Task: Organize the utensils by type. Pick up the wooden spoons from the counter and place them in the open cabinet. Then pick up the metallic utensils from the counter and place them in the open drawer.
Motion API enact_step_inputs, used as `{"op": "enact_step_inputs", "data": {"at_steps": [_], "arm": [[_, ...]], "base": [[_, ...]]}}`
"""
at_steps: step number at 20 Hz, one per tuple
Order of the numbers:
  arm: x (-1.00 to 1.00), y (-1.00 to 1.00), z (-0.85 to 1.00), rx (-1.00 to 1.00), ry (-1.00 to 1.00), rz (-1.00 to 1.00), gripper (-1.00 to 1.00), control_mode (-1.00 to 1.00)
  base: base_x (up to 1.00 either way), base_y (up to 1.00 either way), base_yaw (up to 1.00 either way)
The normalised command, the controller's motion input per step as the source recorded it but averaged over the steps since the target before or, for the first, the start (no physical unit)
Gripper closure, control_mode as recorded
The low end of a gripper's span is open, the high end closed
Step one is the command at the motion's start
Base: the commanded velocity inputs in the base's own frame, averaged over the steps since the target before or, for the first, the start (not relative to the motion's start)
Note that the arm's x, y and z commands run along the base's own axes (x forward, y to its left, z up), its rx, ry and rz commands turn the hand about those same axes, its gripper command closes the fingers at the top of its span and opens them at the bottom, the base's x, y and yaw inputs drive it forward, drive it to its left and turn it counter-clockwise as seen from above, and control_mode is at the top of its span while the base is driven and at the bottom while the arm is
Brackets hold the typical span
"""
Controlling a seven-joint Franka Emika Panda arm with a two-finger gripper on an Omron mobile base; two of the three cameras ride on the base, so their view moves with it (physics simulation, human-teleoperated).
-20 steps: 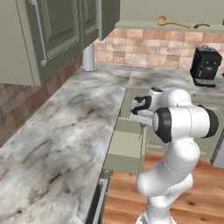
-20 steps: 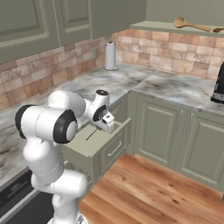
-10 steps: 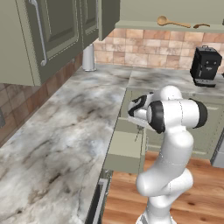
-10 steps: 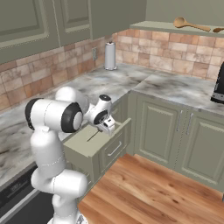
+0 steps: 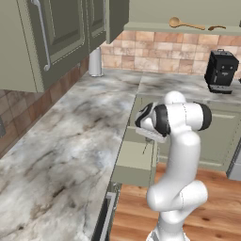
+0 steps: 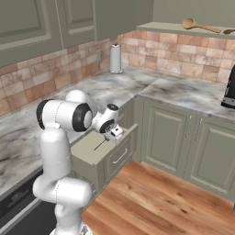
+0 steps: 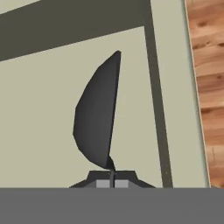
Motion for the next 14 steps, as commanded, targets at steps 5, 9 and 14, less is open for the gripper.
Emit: {"op": "enact_step_inputs", "data": {"at_steps": [5, 9, 14], "arm": [[0.28, 0.0, -0.33, 0.0, 0.0, 0.0, 1.0, -1.0], [0.25, 0.0, -0.29, 0.0, 0.0, 0.0, 1.0, -1.0], [0.2, 0.0, -0.37, 0.0, 0.0, 0.0, 1.0, -1.0]], "base": [[0.0, 0.0, 0.0], [0.0, 0.0, 0.0], [0.0, 0.0, 0.0]]}}
